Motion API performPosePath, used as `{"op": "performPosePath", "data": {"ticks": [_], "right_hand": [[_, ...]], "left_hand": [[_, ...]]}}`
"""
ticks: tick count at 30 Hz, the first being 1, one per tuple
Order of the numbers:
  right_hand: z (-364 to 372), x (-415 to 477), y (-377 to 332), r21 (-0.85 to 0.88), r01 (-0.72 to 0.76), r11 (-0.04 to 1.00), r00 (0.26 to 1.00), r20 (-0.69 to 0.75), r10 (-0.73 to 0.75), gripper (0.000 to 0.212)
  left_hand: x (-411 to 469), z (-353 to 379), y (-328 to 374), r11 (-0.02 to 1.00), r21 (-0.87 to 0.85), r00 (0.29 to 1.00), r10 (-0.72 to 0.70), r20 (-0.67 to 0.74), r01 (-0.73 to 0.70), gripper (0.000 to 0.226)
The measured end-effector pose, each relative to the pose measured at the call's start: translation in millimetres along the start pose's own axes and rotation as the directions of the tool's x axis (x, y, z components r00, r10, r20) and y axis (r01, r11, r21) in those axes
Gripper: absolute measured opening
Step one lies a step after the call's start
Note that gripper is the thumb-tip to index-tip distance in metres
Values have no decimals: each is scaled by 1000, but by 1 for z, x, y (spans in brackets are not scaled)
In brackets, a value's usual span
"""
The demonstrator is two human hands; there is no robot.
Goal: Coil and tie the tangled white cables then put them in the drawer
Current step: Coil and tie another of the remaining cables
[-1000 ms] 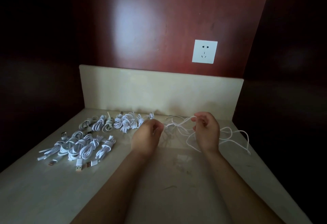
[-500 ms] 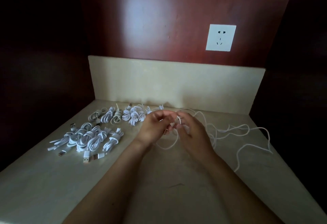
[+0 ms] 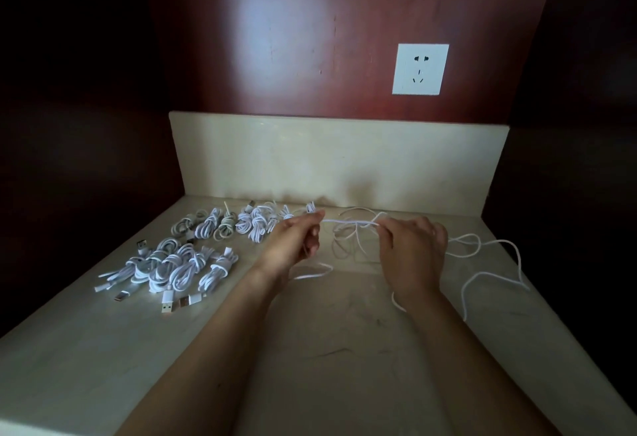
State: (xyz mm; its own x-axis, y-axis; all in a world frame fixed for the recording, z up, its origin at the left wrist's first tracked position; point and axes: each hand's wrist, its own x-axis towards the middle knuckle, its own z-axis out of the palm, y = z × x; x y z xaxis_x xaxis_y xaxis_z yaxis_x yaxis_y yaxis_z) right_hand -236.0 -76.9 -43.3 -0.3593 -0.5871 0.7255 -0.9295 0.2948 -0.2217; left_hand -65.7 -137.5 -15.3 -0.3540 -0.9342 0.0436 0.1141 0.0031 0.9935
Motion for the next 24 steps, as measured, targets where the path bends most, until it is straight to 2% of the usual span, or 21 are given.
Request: {"op": "performPosePath", "data": {"ticks": [2, 3, 8, 10, 13, 15, 17, 20, 24], "right_hand": [[0, 0, -1, -19, 3, 1000, 999, 35, -2, 10], [-1, 0, -1, -20, 11, 1000, 999, 53, -10, 10], [-5, -3, -7, -47, 69, 997, 965, 255, -55, 26], [-6, -4, -11, -13, 84, 996, 964, 253, -78, 31], [-8, -8, -21, 172, 151, 974, 972, 154, -178, 52], [-9, -10, -28, 299, 250, 921, 954, 86, -287, 46], [-9, -11, -33, 393, 275, 877, 938, 91, -335, 36], [-9, -9, -30, 472, 210, 856, 945, 127, -302, 40], [-14, 1, -18, 415, 98, 904, 979, 124, -163, 37]], "left_hand": [[2, 0, -1, 991, -120, 998, -63, 15, 64, 34], [2, 0, -1, 991, -122, 999, -50, 8, 50, 32], [0, 2, -10, 977, 144, 986, 164, -17, -160, 28], [-1, 4, -11, 942, 267, 977, 213, -5, -204, 28], [-4, 8, -12, 921, 307, 971, 228, 72, -239, 29], [-5, 11, -12, 938, 265, 974, 207, 93, -224, 31], [-6, 11, -11, 953, 219, 976, 187, 108, -207, 30], [-4, 6, -12, 922, 271, 956, 236, 174, -277, 31], [3, -8, -14, 775, 500, 922, 345, 178, -386, 37]]}}
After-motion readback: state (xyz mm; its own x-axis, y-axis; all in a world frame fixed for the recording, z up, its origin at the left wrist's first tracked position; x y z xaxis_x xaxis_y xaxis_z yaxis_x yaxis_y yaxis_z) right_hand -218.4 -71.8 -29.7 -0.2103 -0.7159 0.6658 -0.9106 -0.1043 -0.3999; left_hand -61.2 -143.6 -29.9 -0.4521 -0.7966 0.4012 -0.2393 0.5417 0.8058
